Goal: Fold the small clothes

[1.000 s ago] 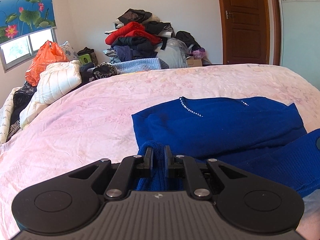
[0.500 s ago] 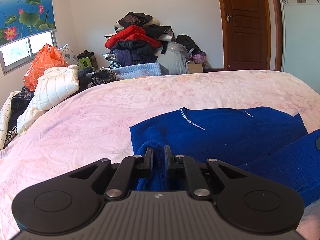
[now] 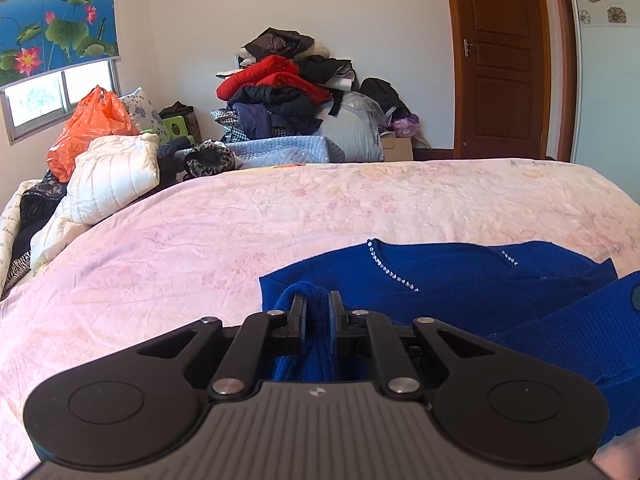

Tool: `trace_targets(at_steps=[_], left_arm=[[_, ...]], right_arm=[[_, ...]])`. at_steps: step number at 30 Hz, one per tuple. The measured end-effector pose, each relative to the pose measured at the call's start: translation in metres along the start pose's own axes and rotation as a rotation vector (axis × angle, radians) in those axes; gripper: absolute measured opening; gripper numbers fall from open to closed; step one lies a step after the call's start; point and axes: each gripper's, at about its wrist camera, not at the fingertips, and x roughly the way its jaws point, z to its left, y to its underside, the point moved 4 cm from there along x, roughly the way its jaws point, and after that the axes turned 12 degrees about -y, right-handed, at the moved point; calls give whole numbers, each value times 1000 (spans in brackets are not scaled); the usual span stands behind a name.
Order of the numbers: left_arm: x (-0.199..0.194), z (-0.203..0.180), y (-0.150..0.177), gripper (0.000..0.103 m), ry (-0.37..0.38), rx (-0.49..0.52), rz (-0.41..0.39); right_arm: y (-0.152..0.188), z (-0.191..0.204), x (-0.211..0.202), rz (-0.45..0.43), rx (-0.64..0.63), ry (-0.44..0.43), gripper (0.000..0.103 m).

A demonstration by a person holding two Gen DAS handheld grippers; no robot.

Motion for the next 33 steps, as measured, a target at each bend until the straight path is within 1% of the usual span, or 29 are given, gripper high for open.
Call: trace_targets(at_steps=[3,7,9,12,16,17,19,21,23,24,26,27,28,29,30,33], left_arm=[[11,-2,-8,10,0,-1,-1],[31,-3,-14,10,23,-25,38],[40,-4,-18,10,8,-29,36],[53,-6,-24,10,-39,-14,16],[74,-9,-26,10,-35,-16,57],[78,-8,-25,10,-23,-17,73],[84,-5,-20,10,31,-26,121],[87,3,-9,10,86,-49,174],[88,8,3,12,142,-49,226],[88,12,9,14,157,-57,251],[89,21,22,26,202,-86,303],[88,25,28,47,231,-101,327],[88,29,34,73,251,-121,347],[87,33,39,80,263,-152,357],[84,36,43,81,272,-174,354],[77,31,50,81,313,-151,365]], right_arm=[[-3,-10,9,-1,35,-3,17],[-5,-26,22,-3,86,-7,17],[-6,-32,29,-2,96,-2,17],[-9,-41,40,3,99,6,17],[-10,-53,56,17,118,3,17],[-10,-56,59,24,116,8,17],[-7,-61,63,35,128,6,18],[-4,-63,65,42,132,6,18],[-1,-68,66,49,143,3,18],[1,-70,66,50,153,2,18],[3,-73,66,52,164,3,18],[4,-74,66,54,166,3,18],[5,-75,67,57,167,4,18],[6,-75,67,59,167,5,18],[7,-75,67,62,166,7,18],[8,-76,66,66,166,10,18]])
